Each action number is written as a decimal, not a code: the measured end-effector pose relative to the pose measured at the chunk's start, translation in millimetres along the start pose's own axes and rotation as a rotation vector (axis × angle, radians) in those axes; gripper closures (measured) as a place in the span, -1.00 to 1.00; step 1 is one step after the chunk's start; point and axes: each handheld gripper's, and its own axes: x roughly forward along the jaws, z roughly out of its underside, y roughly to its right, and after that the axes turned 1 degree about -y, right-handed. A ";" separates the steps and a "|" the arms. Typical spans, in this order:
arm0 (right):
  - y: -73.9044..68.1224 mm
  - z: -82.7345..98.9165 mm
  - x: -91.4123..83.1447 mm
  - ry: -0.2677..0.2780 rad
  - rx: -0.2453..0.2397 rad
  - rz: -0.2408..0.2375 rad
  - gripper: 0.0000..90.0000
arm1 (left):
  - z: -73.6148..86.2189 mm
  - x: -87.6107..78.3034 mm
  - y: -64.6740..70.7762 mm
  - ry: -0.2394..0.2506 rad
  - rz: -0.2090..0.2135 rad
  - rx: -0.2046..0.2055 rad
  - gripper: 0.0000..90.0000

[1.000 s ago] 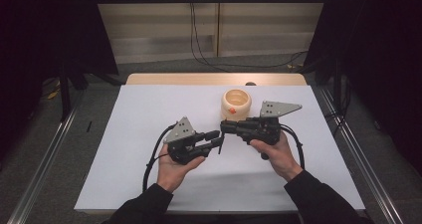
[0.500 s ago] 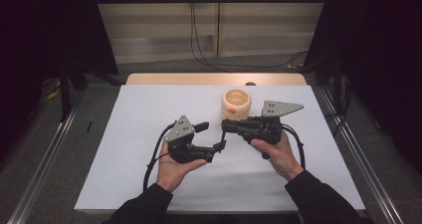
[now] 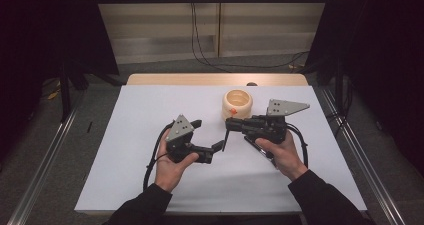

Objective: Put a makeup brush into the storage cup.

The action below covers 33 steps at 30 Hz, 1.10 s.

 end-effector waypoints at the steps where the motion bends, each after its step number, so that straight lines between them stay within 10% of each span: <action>1: 0.5 -0.1 -0.6 0.002 0.000 0.002 0.88 | -0.2 -1.8 -2.0 -0.003 0.004 0.003 -0.95; 16: 4.2 0.6 -4.8 0.000 0.004 0.022 0.88 | 10.4 -21.3 -10.9 0.048 -0.146 0.022 -0.96; 33: 12.6 -4.8 -18.8 0.035 0.018 0.061 0.88 | 27.0 -45.6 -18.3 0.053 -0.169 0.009 -0.96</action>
